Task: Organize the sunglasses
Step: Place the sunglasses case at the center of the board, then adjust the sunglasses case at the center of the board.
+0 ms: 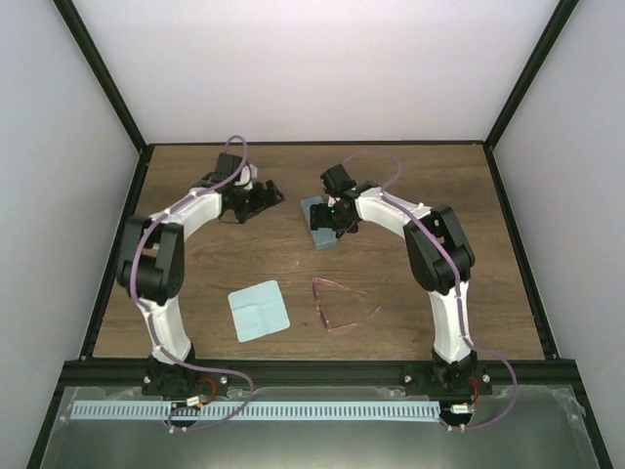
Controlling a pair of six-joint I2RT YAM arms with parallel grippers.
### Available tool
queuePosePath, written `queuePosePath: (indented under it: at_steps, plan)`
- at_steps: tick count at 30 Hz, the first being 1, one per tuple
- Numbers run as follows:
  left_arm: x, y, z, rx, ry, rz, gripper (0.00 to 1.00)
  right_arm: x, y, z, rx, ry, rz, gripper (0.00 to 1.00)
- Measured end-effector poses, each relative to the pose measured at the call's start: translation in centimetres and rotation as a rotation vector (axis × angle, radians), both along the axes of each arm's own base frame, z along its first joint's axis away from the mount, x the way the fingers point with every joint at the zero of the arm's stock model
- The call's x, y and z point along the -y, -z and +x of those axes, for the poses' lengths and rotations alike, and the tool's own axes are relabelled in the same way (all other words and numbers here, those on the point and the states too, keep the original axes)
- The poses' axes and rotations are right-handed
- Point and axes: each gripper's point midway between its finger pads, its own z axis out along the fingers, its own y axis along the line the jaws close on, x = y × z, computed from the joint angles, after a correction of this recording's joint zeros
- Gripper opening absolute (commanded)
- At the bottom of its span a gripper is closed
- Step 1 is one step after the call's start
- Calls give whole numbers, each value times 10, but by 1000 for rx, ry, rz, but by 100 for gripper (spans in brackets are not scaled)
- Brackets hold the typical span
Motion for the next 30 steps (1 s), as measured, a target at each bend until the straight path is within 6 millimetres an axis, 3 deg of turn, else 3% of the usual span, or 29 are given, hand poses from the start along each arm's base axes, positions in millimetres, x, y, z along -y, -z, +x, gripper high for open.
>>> queuePosePath:
  at_steps: [6, 9, 13, 16, 18, 21, 26, 30]
  plan:
    - [59, 23, 20, -32, 121, -21, 92, 22, -22, 7, 54, 61, 18, 84]
    - [75, 30, 25, -48, 151, -35, 90, 40, -33, 11, 83, 97, 32, 75]
    - [72, 39, 32, -81, 132, -25, 83, 60, -42, 11, 99, 135, 32, 62]
    - [62, 45, 27, -112, 94, 7, 67, 66, -37, 9, 92, 138, 16, 48]
    - [52, 49, 18, -134, 59, 38, 57, 67, -33, 8, 85, 137, 9, 40]
    - [39, 51, 1, -175, 13, 65, 47, 67, -30, 8, 82, 130, 2, 35]
    - [37, 65, -15, -237, -13, 70, 47, 66, -28, 7, 74, 125, 5, 34]
    - [53, 74, -9, -252, 9, 82, 48, 66, -17, 0, 53, 118, 12, 34]
